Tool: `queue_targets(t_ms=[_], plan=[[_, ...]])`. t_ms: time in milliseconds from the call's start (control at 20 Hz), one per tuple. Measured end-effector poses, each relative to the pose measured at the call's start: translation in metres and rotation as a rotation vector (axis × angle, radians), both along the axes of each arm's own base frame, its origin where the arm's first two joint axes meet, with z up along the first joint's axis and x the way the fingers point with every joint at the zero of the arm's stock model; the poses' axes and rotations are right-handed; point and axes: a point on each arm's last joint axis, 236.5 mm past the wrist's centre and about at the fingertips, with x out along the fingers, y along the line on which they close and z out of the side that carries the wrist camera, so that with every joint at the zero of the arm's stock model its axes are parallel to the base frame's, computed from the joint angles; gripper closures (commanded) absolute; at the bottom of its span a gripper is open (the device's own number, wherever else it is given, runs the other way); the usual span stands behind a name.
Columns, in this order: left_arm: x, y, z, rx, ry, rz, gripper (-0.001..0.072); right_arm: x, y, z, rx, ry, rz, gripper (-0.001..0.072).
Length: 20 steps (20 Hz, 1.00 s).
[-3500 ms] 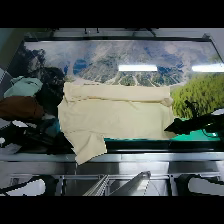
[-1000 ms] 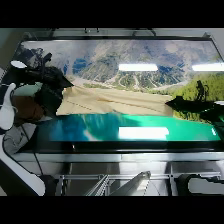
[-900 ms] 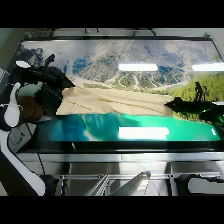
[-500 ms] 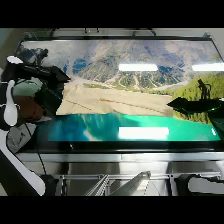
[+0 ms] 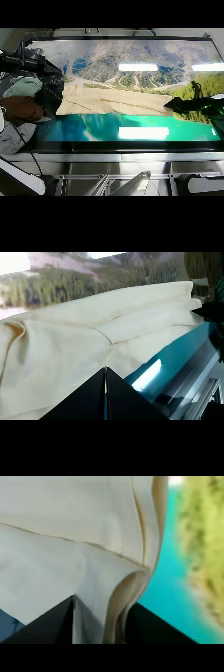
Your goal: Fold the shirts.
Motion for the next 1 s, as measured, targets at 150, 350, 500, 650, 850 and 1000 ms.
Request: queue_targets(t_ms=[150, 350, 500, 650, 850, 1000], plan=[[-0.007, -0.021, 0.009, 0.003, -0.015, -0.045, 0.0708, 0.007, 0.019, 0.01, 0.043, -0.023, 0.021, 0.0697], [-0.02, -0.037, 0.028, 0.009, -0.038, -0.101, 0.0707, 0.019, 0.018, 0.053, 0.083, -0.089, 0.036, 0.0697], [-0.034, -0.039, 0.051, 0.018, -0.069, -0.129, 0.0706, 0.027, 0.002, 0.111, 0.085, -0.172, 0.027, 0.0696], [-0.042, -0.037, 0.075, 0.032, -0.114, -0.131, 0.0706, 0.031, 0.008, 0.167, 0.103, -0.261, 0.043, 0.0696], [-0.055, -0.038, 0.105, 0.05, -0.176, -0.137, 0.07, 0.033, 0.079, 0.218, 0.189, -0.369, 0.146, 0.0696], [-0.067, -0.041, 0.126, 0.064, -0.221, -0.145, 0.0688, 0.033, 0.161, 0.227, 0.214, -0.419, 0.238, 0.0696]])
